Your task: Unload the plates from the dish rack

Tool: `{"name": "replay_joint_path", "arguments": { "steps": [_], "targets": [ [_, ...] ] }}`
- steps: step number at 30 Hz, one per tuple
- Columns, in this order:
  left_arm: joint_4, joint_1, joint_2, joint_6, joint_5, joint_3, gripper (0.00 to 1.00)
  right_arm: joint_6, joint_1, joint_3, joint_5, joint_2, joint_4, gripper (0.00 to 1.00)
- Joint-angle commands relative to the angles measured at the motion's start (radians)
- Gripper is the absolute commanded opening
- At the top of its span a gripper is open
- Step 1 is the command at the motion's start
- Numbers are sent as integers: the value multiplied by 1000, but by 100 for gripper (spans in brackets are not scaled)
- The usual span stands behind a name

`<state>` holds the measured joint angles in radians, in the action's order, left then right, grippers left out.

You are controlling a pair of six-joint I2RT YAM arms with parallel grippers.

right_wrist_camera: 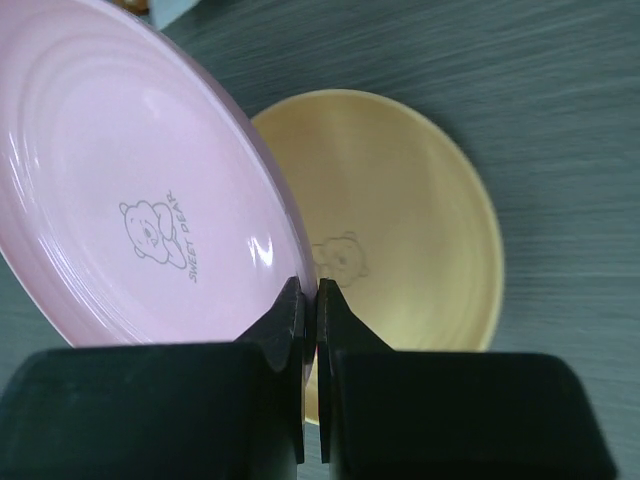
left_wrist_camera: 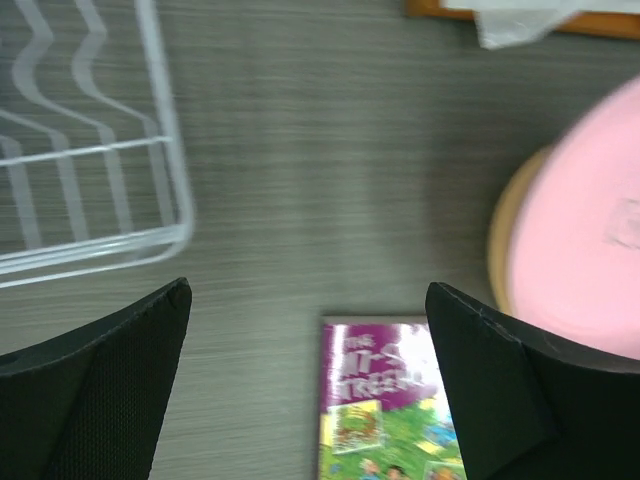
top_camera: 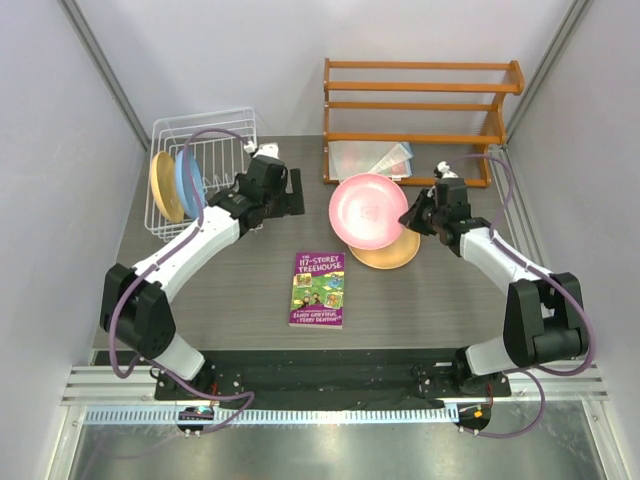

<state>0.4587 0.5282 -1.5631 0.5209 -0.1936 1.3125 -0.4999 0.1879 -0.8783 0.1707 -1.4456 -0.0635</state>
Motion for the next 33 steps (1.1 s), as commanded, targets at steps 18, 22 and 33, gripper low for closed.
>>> {"name": "replay_joint_path", "arguments": {
  "steps": [18, 22, 33],
  "targets": [
    [23, -149, 94, -213, -592, 42, 99, 101, -38, -48, -183, -44, -196, 17],
    [18, -165, 90, -211, -573, 42, 99, 110, -39, -51, -185, -52, -194, 42],
    [11, -263, 52, -208, -549, 65, 99, 130, -38, -65, -284, 83, -245, 63]
  ]
}}
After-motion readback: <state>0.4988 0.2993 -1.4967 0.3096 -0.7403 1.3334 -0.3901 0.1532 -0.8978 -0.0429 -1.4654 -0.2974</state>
